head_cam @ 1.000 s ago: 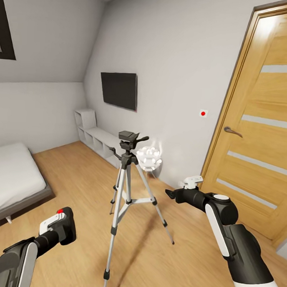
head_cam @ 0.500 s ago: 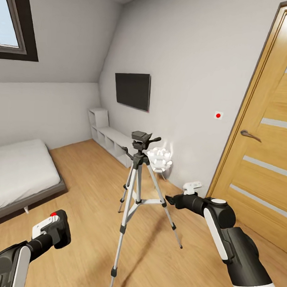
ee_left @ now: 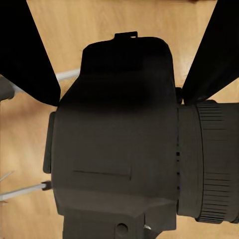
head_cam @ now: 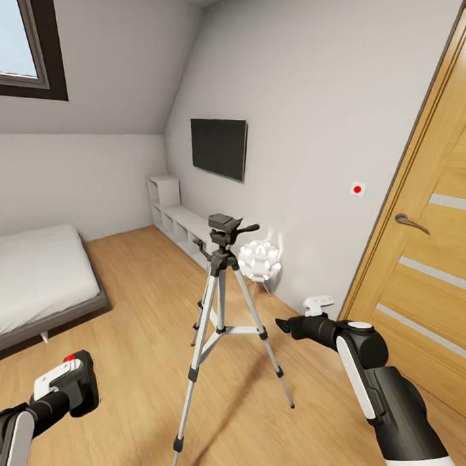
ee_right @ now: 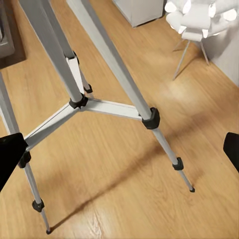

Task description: Attach the digital camera to the camera tripod in the bedroom.

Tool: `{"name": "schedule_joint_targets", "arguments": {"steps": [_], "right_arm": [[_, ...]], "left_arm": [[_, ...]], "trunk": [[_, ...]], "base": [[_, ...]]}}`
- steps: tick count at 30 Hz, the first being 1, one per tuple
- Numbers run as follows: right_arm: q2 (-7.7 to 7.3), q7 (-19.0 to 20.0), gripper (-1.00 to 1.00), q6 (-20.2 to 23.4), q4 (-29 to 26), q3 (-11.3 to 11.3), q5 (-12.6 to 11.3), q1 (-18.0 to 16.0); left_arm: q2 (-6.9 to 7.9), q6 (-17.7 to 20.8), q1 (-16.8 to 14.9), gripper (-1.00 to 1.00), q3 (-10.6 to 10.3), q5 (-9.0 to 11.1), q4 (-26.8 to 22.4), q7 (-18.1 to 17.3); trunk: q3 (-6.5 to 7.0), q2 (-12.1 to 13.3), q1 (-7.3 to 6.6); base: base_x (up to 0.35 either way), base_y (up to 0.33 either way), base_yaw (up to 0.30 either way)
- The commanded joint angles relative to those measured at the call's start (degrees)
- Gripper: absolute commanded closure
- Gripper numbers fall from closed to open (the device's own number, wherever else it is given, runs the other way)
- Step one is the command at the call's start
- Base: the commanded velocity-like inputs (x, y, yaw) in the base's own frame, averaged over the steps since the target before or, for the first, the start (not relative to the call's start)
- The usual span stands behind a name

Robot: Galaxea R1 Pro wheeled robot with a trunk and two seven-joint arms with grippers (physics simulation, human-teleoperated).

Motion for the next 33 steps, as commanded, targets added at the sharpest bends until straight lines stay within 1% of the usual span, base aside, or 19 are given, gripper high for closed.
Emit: {"name": "schedule_joint_targets", "arguments": {"steps": [1,4,10,13,30,33], "right_arm": [[-0.05,-0.3,-1.00,0.3,0.0,0.1,-0.5,-0.1],[-0.05,-0.3,-1.00,0.3,0.0,0.1,-0.5,-0.1],[-0.05,-0.3,-1.00,0.3,0.0,0.1,-0.5,-0.1],[-0.05,-0.3,-1.00,0.3,0.0,0.1,-0.5,-0.1],[-0.05,-0.3,-1.00,0.3,-0.1,0.0,-0.5,-0.1],[0.00,-0.4,-1.00,0.1,0.0,0.0,-0.5,0.3]], "left_arm": [[-0.06,0.3,0.2,1.00,0.5,0.5,-0.4,-0.2],[-0.06,0.3,1.2,1.00,1.5,0.5,-1.2,-0.2],[-0.06,0.3,3.2,1.00,3.3,0.5,-1.2,-0.2],[-0.06,0.3,4.1,1.00,3.3,0.5,-1.2,-0.2],[-0.02,0.4,4.1,1.00,3.4,0.5,-1.2,-0.2],[0.22,0.5,4.1,1.00,2.6,0.3,-0.2,-0.2]], "trunk": [[-0.13,-0.1,0.04],[-0.13,-0.1,0.04],[-0.13,-0.1,0.04],[-0.13,-0.1,0.04],[-0.13,-0.1,0.04],[-0.13,-0.1,0.04]], "base": [[0.000,0.000,0.000],[0.000,0.000,0.000],[0.000,0.000,0.000],[0.000,0.000,0.000],[0.001,-0.001,0.000],[0.076,-0.076,0.000]]}}
